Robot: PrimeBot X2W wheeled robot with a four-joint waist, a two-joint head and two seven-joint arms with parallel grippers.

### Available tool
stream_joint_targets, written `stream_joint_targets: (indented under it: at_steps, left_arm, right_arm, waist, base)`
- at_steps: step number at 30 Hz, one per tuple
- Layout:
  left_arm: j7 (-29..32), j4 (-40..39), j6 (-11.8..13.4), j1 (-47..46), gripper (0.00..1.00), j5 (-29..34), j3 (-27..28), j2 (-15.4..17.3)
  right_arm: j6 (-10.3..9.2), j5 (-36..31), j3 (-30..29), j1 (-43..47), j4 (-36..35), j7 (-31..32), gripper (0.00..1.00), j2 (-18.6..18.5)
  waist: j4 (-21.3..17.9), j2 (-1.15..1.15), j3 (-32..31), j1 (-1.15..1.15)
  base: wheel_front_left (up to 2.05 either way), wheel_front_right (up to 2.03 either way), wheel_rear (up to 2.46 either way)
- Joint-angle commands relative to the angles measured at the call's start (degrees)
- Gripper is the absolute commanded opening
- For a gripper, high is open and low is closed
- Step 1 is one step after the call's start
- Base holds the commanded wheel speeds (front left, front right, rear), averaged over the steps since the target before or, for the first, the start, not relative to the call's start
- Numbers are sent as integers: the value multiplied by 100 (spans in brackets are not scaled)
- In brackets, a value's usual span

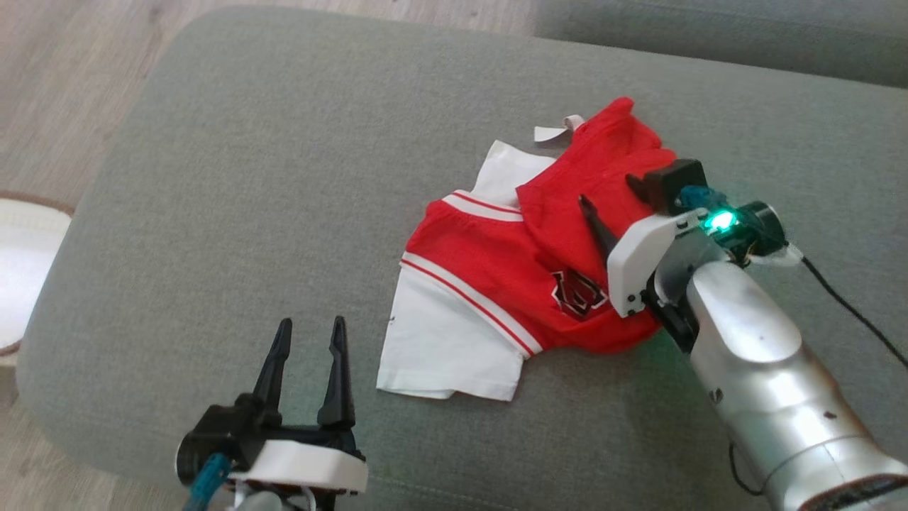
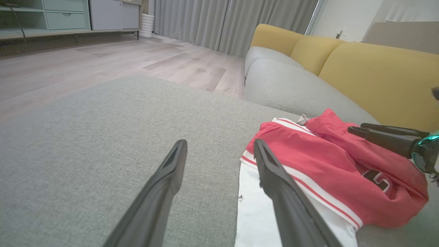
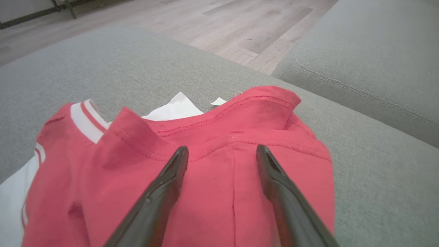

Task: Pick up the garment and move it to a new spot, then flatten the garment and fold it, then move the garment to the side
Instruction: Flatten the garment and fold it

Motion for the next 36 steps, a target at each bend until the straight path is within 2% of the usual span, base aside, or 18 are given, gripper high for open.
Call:
stream_joint_targets:
  at_steps: [1,4,5,6,9,16,24,31,36]
  left_arm:
    - [-64,-124,-28,-264,100,-3,215,-23]
    - [-67,-84,-59,-303,100,9,226,-65]
    - [-68,-74,-66,-311,100,15,234,-77]
    - [-68,-72,-74,-318,100,23,246,-88]
    - [-69,-75,-90,-316,100,50,306,-117]
    - [-70,-93,-109,-265,100,122,411,-148]
    - [-70,-87,-138,-152,100,205,510,-127]
    - [-70,-109,-123,-14,100,228,525,-60]
    - [-44,-135,-116,73,100,221,509,1]
  right_arm:
    - [37,-129,40,-321,-24,50,100,81]
    - [37,-259,-20,-459,242,162,100,88]
    - [37,-295,-35,-497,313,161,85,92]
    - [37,-322,-54,-530,372,140,53,96]
    - [37,-376,-85,-593,520,59,0,111]
    - [37,-349,-192,-628,544,-318,0,137]
    - [37,-116,-658,-269,48,-874,0,148]
    - [37,-77,-1599,713,-832,-1104,0,149]
    - [37,383,-2127,1671,-1506,-1171,0,150]
  waist:
    - [100,0,98,-1]
    - [164,0,153,-1]
    - [175,0,164,-1]
    - [185,0,171,-1]
    - [176,0,178,-1]
    - [9,0,122,-1]
    - [-316,0,-75,-1]
    - [-628,0,-292,-1]
    - [-805,0,-434,-1]
  base:
    - [0,0,0]
    - [0,0,0]
    - [0,0,0]
    - [0,0,0]
    - [0,0,0]
    - [0,0,0]
    - [0,0,0]
    - [0,0,0]
    - [0,0,0]
